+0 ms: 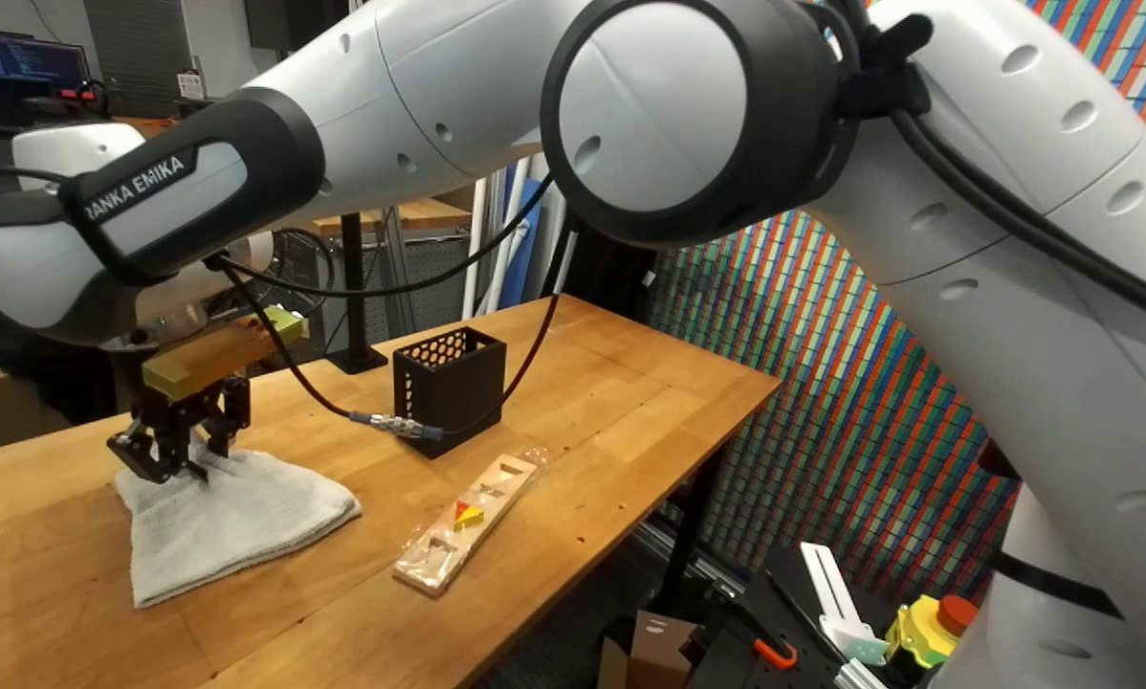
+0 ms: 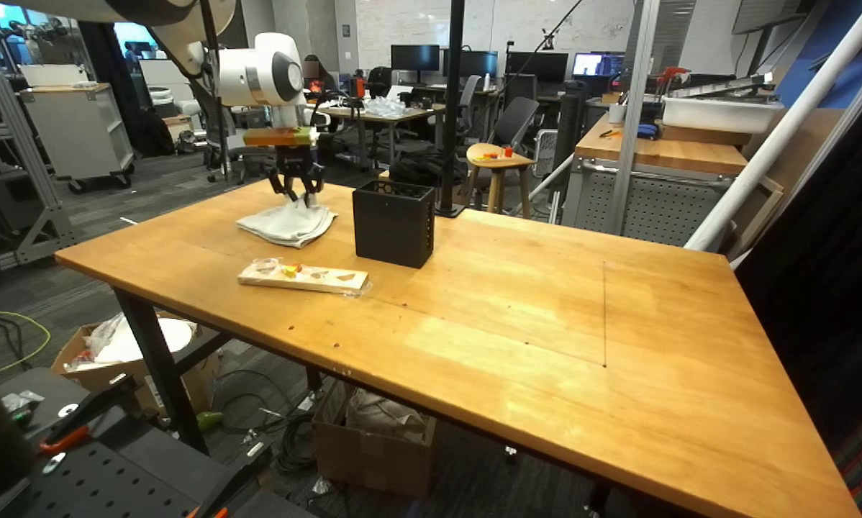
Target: Pick the cloth and shove it in the black box
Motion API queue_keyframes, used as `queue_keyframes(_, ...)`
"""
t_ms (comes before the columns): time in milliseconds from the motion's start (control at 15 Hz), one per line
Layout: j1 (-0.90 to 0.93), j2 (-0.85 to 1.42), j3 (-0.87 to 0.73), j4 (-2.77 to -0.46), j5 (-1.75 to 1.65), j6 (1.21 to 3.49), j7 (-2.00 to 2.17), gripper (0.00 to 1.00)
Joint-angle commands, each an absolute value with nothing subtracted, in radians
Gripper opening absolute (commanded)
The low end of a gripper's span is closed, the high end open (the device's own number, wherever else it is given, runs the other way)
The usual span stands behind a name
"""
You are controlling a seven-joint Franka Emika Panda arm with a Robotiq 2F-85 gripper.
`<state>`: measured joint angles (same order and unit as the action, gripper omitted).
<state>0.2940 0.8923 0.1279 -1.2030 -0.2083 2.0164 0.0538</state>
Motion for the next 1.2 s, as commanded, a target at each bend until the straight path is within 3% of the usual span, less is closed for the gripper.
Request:
queue_keyframes(0, 0.298, 0.757, 0.124, -1.289, -0.223, 1.952, 0.06, 0.1)
queue_keyframes(1133, 0.244, 0.416, 0.103, -1.339, -0.234, 1.63, -0.036, 0.1)
